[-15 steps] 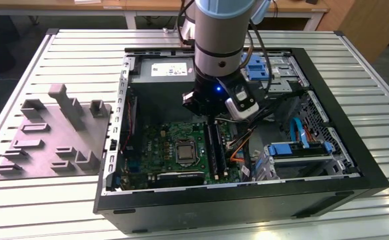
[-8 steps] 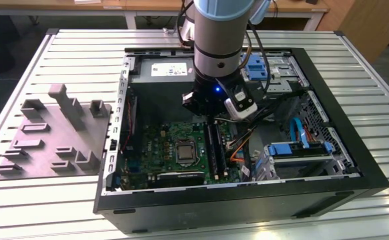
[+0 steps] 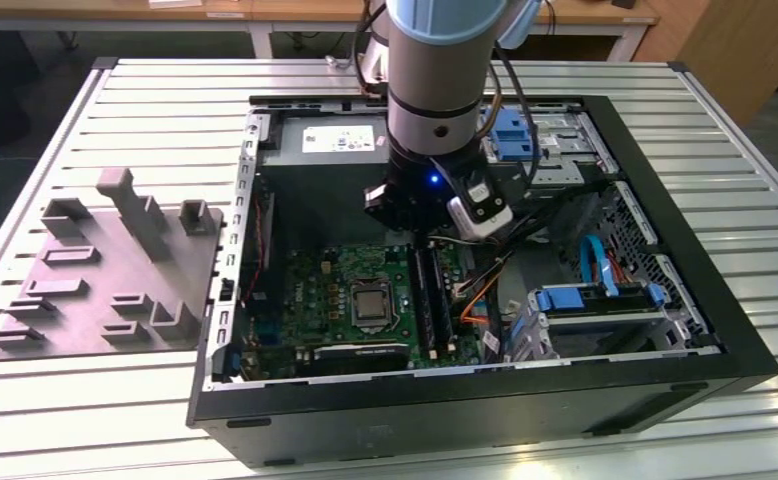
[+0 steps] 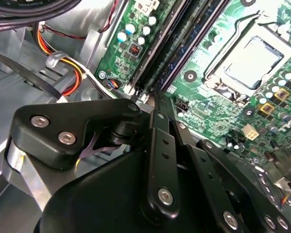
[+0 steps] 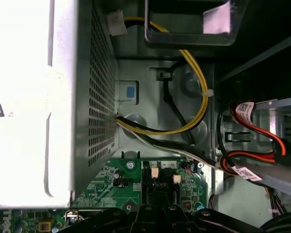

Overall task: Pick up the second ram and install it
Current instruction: 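Press down the second ram until it locks into place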

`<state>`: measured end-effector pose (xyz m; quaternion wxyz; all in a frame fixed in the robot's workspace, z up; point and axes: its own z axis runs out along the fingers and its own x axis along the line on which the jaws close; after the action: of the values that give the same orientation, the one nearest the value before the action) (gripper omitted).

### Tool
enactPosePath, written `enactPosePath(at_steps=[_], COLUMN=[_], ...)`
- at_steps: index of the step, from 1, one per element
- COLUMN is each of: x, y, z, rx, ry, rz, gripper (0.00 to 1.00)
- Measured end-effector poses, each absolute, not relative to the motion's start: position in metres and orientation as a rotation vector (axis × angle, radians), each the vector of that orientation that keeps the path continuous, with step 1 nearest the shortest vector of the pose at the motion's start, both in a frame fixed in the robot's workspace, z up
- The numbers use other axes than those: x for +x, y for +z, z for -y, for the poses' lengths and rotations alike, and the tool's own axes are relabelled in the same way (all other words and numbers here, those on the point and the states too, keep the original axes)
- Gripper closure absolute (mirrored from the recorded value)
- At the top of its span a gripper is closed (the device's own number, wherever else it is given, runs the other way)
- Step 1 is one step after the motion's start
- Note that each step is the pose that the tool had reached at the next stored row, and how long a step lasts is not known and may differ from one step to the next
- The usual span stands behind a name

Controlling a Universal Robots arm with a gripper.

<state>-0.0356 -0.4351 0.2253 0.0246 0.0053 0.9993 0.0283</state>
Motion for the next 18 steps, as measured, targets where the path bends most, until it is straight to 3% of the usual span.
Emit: enactPosePath(at_steps=[18], x=[-0.0357], y=[0.2182], z=[0.4344], rx=[0.017], ry=[0.087], rz=[-3.091], gripper=[0.90])
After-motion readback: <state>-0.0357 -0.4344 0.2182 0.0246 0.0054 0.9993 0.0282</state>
